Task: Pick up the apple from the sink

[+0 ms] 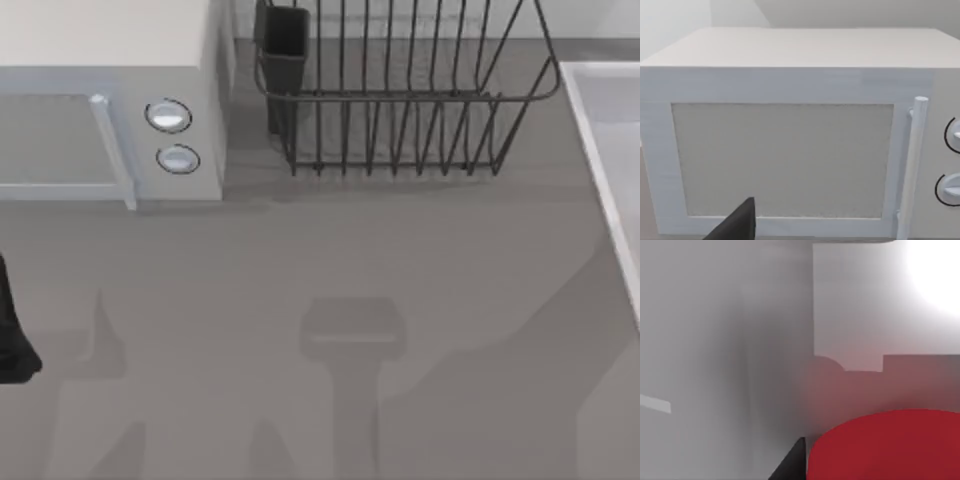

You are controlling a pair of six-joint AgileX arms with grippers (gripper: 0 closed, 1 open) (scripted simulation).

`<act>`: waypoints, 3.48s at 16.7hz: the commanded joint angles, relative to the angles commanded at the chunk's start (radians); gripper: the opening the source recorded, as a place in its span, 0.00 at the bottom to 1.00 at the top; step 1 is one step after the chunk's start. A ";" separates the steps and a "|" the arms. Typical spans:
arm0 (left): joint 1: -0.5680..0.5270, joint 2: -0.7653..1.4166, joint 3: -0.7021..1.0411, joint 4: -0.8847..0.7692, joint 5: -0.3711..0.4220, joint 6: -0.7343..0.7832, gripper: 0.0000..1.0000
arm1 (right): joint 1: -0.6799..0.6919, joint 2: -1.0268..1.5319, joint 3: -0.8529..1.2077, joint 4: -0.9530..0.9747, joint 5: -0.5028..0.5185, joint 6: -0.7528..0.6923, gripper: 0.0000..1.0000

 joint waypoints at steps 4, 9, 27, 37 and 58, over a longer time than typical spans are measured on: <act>0.000 0.000 0.000 0.000 0.000 0.000 1.00 | 0.002 -0.061 0.015 -0.029 -0.015 0.008 0.00; 0.000 0.000 0.000 0.000 0.000 0.000 1.00 | -0.001 -0.067 0.174 -0.194 -0.016 0.005 0.00; 0.000 0.000 0.000 0.000 0.000 0.000 1.00 | 0.002 -0.175 0.833 -0.962 -0.017 0.005 0.00; 0.000 0.000 0.000 0.000 0.000 0.000 1.00 | 0.386 -0.525 0.294 -0.805 -0.012 0.381 0.00; 0.000 0.000 0.000 0.000 0.000 0.000 1.00 | 0.772 -0.831 -0.396 -0.430 -0.007 0.763 0.00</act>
